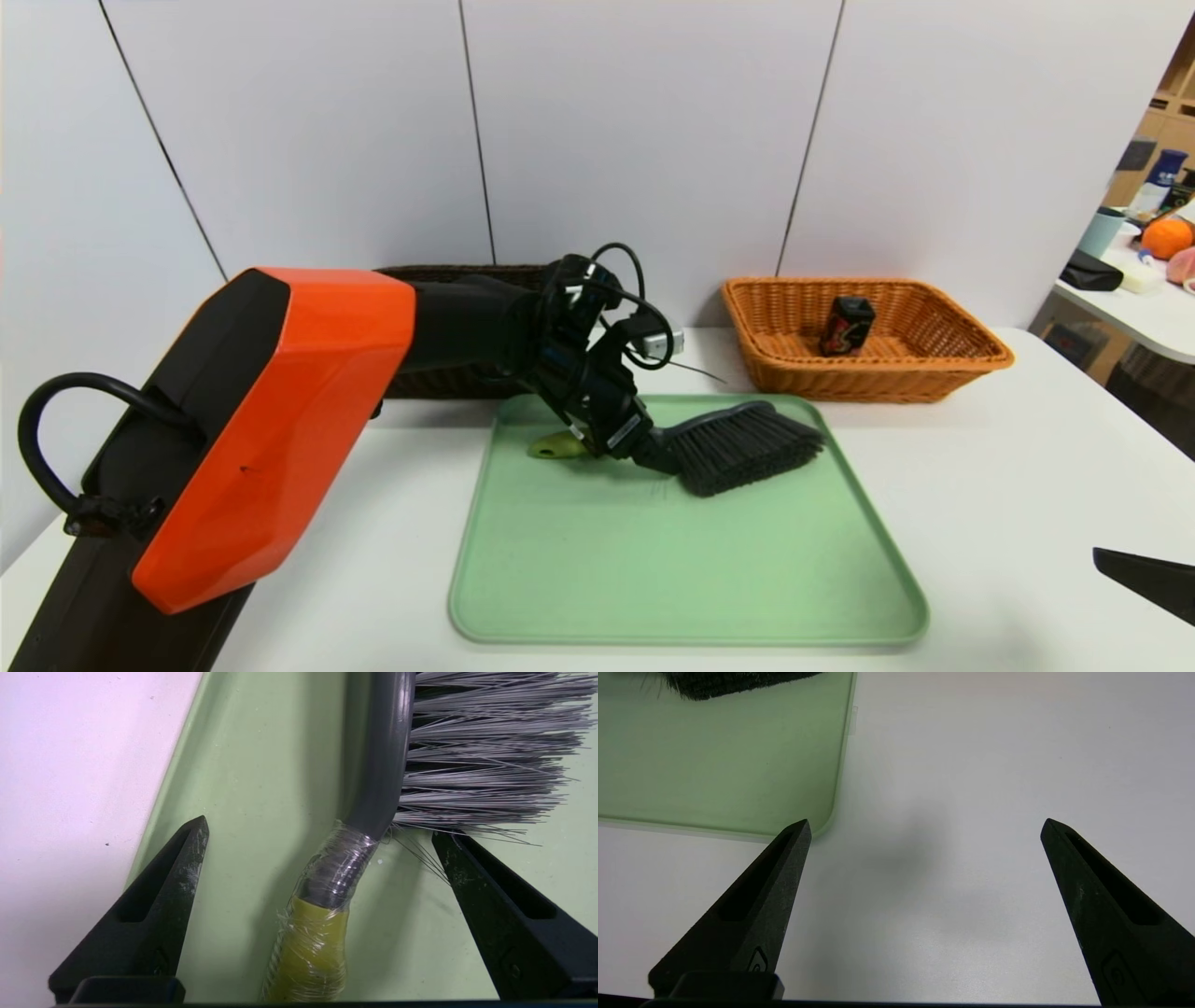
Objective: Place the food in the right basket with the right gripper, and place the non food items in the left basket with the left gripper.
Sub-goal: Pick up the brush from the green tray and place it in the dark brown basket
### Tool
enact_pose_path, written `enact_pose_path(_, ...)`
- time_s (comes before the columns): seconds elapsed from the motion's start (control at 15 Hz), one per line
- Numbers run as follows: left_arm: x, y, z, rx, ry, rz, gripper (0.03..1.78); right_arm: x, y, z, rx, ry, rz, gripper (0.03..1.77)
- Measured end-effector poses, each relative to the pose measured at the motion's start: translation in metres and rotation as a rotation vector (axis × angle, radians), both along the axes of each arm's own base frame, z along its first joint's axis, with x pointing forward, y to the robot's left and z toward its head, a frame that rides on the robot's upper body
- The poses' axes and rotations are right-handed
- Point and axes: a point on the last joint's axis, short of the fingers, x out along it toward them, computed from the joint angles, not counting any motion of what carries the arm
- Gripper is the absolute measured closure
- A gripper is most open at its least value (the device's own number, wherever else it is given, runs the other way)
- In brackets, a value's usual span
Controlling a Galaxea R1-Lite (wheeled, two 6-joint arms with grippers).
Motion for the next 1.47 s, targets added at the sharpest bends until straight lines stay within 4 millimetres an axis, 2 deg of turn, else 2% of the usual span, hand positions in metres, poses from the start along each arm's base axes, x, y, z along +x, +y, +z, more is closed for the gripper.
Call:
enact_pose_path(0.4,-0.003,0.001,0.002,0.006,0.009,-0.002,0.12,-0.001,0.000,0.000,0.001,-0.005,0.000,0.10)
enact_pose_path(0.67,-0.003,0.001,0.004,0.004,0.006,-0.001,0.74,-0.002,-0.001,0.001,0.002,-0.009,0.001,0.10)
enact_pose_path(0.87,-0.003,0.002,0.005,0.001,0.009,0.005,1.05,-0.003,-0.001,0.001,0.002,-0.012,0.002,0.10)
enact_pose_path(0.93,-0.004,0.002,0.006,-0.003,0.014,0.009,1.37,-0.003,-0.001,0.001,0.002,-0.013,0.002,0.10)
enact_pose_path(1.0,-0.004,0.002,0.008,-0.008,0.016,0.015,1.47,-0.003,-0.001,0.001,0.003,-0.013,0.002,0.10)
enact_pose_path(1.47,-0.009,0.005,0.020,-0.015,0.013,0.019,1.48,-0.004,-0.001,0.001,0.006,-0.016,0.000,0.10)
